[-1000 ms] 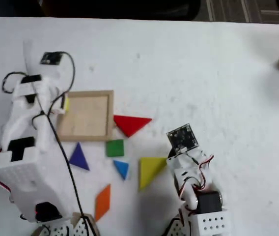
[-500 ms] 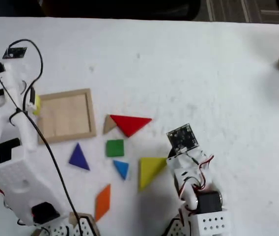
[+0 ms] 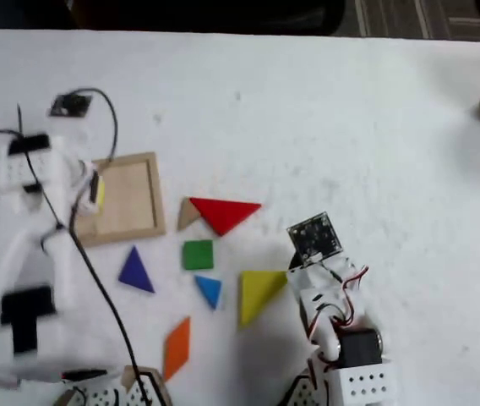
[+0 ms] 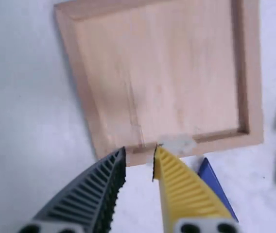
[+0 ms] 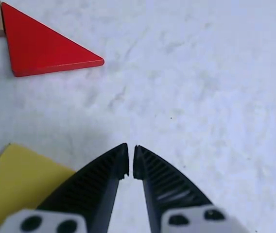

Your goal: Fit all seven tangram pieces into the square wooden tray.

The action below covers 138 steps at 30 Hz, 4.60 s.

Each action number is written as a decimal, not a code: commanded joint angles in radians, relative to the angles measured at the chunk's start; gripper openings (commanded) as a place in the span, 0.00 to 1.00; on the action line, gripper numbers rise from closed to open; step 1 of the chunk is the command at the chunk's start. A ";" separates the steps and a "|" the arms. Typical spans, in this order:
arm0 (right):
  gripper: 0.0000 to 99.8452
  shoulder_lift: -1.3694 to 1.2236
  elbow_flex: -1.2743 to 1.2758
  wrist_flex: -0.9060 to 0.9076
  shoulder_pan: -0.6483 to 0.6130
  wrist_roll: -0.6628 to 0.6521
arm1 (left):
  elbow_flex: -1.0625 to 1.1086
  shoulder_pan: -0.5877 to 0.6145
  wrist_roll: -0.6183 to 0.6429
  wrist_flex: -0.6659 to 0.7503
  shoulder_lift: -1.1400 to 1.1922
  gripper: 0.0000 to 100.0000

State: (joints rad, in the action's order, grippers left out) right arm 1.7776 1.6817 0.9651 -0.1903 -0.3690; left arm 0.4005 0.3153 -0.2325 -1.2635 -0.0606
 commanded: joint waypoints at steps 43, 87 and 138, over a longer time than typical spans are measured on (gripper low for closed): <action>0.03 0.010 0.009 -0.022 0.007 0.000 | 0.654 -0.219 0.302 0.328 -0.337 0.19; 0.03 0.010 0.009 -0.021 0.005 0.000 | 0.526 -0.171 0.141 0.364 -0.156 0.30; 0.03 0.010 0.009 -0.021 0.008 0.000 | 0.301 -0.125 0.127 0.103 -0.380 0.23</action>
State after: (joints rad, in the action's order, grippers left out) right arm 1.7776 1.6817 0.9651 -0.1903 -0.3705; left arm 0.7334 0.1772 -0.1158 -1.1224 -0.3951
